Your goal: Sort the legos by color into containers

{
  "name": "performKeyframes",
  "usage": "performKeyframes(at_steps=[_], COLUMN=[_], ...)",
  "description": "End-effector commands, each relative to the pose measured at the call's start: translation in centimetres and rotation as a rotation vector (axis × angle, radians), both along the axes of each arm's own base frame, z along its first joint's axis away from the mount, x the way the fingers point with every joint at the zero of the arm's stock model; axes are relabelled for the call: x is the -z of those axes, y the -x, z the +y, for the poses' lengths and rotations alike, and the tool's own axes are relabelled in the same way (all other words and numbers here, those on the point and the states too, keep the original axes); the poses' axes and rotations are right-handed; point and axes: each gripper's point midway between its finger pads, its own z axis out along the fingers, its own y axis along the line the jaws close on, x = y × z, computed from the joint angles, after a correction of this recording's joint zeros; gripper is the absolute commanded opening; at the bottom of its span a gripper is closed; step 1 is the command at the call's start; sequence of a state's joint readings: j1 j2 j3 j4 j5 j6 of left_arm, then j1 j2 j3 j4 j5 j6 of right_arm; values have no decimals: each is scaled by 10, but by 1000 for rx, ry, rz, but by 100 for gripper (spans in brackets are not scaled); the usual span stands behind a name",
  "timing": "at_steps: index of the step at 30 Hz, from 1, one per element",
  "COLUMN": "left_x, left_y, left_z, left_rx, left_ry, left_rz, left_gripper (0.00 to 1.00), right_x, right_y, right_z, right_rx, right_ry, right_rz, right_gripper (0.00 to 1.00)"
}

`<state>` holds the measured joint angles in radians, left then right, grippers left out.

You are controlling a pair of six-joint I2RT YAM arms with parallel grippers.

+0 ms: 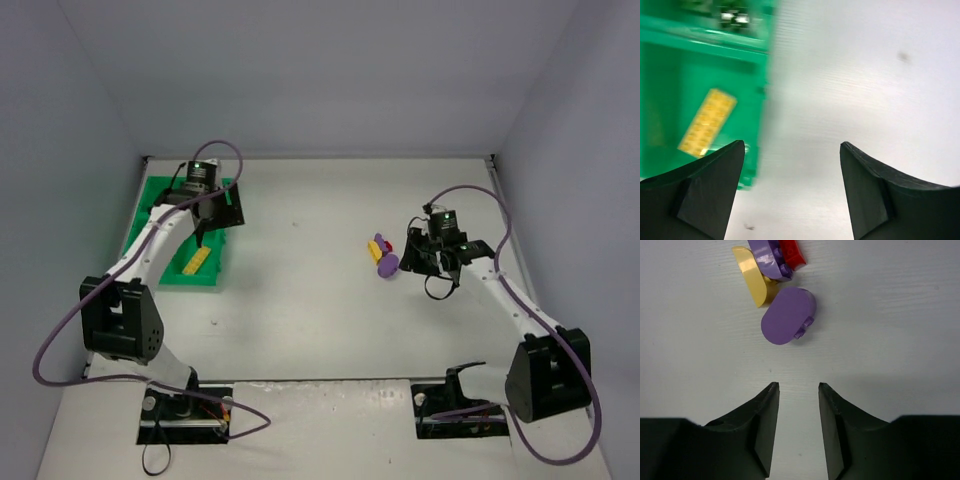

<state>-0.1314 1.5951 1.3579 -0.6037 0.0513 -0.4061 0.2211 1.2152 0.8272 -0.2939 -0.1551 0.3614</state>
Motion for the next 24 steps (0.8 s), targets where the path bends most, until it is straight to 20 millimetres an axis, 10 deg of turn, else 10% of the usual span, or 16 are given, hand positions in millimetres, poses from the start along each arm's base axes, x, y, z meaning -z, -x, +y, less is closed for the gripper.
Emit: performKeyframes(at_steps=[1, 13, 24], left_x=[-42, -29, -18], left_y=[11, 77, 108], left_z=[-52, -109, -105], left_rx=[110, 268, 277], left_ry=[76, 165, 179], left_rz=[-94, -60, -36], left_gripper=[71, 71, 71], right_x=[-7, 4, 78], right_y=[-29, -118, -104], right_z=[2, 19, 64], right_rx=[19, 10, -119], right_ry=[-1, 92, 139], right_rz=[-41, -44, 96], right_gripper=[33, 41, 37])
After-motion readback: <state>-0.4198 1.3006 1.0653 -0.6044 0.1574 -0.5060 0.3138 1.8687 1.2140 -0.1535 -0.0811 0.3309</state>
